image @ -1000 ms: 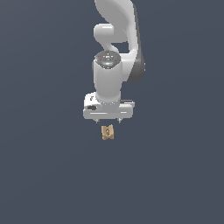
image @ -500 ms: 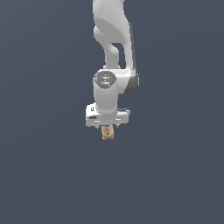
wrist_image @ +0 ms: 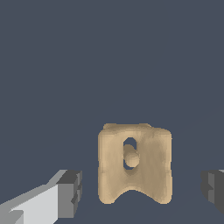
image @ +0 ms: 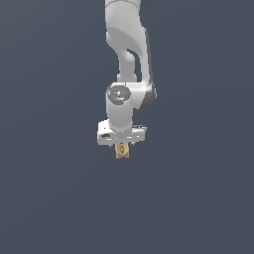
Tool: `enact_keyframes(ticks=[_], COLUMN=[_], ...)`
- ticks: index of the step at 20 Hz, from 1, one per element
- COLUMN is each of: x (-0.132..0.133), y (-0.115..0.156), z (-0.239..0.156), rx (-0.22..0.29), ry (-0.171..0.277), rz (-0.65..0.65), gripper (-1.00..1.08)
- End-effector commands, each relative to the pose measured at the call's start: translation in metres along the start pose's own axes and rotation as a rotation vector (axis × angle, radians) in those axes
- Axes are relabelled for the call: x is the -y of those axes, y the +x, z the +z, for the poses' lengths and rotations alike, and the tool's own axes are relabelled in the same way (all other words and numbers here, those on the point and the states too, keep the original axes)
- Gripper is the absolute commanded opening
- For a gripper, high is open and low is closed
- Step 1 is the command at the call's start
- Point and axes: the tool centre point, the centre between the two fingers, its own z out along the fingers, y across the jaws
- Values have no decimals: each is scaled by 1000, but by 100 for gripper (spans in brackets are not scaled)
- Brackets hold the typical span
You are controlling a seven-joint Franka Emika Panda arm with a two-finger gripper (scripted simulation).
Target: Pick up the object and move it to a goal position.
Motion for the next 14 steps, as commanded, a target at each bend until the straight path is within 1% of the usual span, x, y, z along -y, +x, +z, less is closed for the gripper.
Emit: enact_keyframes(ticks=[1,9,14], x=[0,0,0], y=[0,-2,0], z=[6,42,49], rx=[1,0,0], ry=[0,1,1], rz=[0,-2,-2], gripper=[100,100,100])
